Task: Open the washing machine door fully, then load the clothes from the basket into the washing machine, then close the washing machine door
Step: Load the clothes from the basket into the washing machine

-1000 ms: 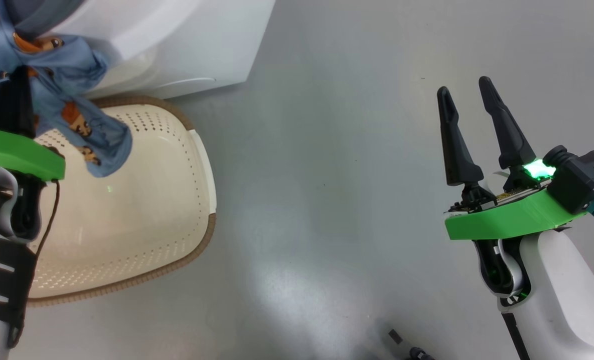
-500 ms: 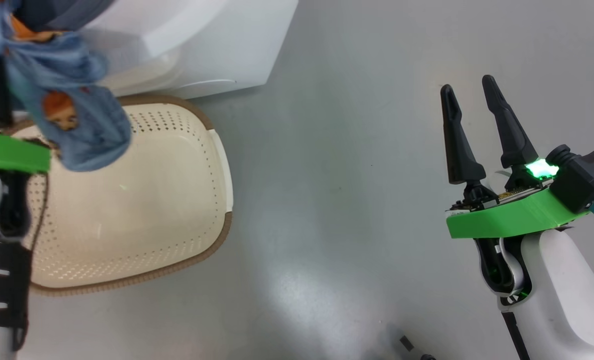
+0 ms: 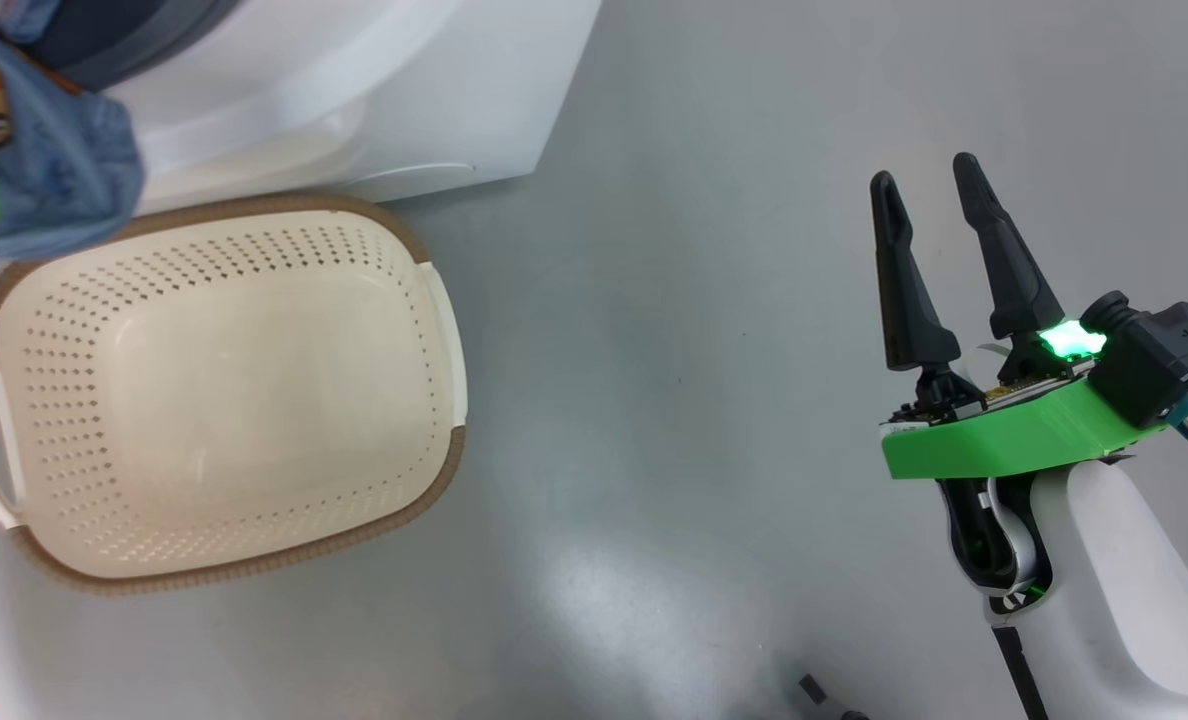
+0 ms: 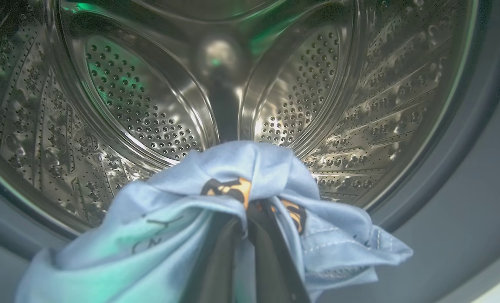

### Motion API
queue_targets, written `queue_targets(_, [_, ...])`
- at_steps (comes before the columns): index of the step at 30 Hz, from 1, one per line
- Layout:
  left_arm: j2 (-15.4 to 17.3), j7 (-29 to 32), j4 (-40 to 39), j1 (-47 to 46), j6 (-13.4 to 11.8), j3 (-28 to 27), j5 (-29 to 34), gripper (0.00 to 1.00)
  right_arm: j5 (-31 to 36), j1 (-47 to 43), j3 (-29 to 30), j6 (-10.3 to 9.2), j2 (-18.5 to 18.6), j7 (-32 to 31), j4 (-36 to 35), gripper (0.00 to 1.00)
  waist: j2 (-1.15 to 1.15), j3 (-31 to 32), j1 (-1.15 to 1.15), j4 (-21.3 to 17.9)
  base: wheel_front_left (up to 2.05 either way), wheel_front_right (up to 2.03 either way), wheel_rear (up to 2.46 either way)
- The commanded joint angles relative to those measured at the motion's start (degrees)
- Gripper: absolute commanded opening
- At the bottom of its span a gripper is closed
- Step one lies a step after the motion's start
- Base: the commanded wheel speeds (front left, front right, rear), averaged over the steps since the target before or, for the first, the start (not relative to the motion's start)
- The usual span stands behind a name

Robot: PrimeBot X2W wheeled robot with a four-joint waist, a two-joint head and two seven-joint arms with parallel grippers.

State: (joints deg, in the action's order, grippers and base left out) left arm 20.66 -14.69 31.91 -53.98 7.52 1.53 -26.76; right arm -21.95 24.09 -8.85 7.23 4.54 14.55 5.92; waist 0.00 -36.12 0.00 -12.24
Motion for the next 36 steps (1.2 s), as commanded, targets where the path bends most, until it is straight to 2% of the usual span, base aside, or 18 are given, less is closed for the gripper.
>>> queue_targets(1, [3.3,-0.3,0.4,-1.9,0.0,-0.9,1.3,0.0,-0.5,-1.0,-1.0,0.25,-0.2,0.4,-1.2,1.0,0.0,0.0,0.0,-0.4,0.0,0.0,0.0])
queue_targets(10, [5.7,-0.3,15.1,-14.9,0.0,3.5,4.8,0.0,-0.7,-1.3,-1.6,0.25,-0.5,0.4,-0.9,1.0,0.0,0.0,0.0,-1.9,0.0,0.0,0.0])
queue_targets(15, [6.8,-0.3,15.5,-20.7,-0.1,4.2,8.6,0.0,-0.8,-1.0,-2.0,0.25,-0.6,0.4,-0.9,1.0,0.0,-0.2,0.0,-2.9,0.0,0.0,0.0])
queue_targets(18, [7.6,-0.3,11.4,-20.8,-0.2,2.3,11.0,0.0,-0.9,-0.8,-2.8,0.25,-0.7,0.4,-0.8,1.0,0.0,-0.2,0.0,-4.1,0.0,0.0,0.0])
queue_targets(21, [8.0,-0.3,10.7,-18.4,-0.2,0.6,12.7,0.0,-1.1,-0.7,-3.5,0.25,-0.8,0.4,-0.7,1.0,0.0,-0.2,0.0,-5.2,0.0,0.0,0.0])
queue_targets(26, [6.8,-0.3,14.8,-16.2,-0.1,-0.8,13.3,0.0,-1.0,-1.1,-3.4,0.25,-1.0,0.4,-0.8,1.0,0.0,-0.7,0.0,-5.5,0.0,0.0,0.0])
queue_targets(31, [6.4,-0.3,22.8,-17.1,-0.1,2.6,14.5,0.0,-1.0,-1.3,-3.2,0.25,-1.0,0.4,-0.6,1.0,0.0,-0.6,0.0,-5.3,0.0,0.0,0.0])
queue_targets(32, [6.4,-0.3,24.6,-17.6,-0.1,3.1,14.4,0.02,-1.0,-1.3,-3.2,0.25,-1.0,0.4,-0.6,1.0,0.0,-0.5,0.0,-5.2,0.0,0.0,0.0])
queue_targets(34, [6.7,-0.3,27.0,-19.0,-0.1,4.5,14.3,0.23,-1.0,-1.2,-3.2,0.25,-1.1,0.4,-0.5,1.0,0.0,-0.3,0.0,-5.1,0.0,0.0,0.0])
queue_targets(35, [6.7,-0.3,27.0,-19.0,-0.1,4.5,14.3,0.23,-1.0,-1.2,-3.2,0.25,-1.1,0.4,-0.5,1.0,0.0,-0.3,0.0,-5.1,0.0,0.0,0.0])
queue_targets(36, [6.5,1.0,31.1,-20.1,0.0,5.1,13.6,0.46,-1.0,-1.1,-3.3,0.25,-1.1,0.4,-0.4,1.0,0.0,0.1,0.0,-5.0,0.0,0.0,0.0])
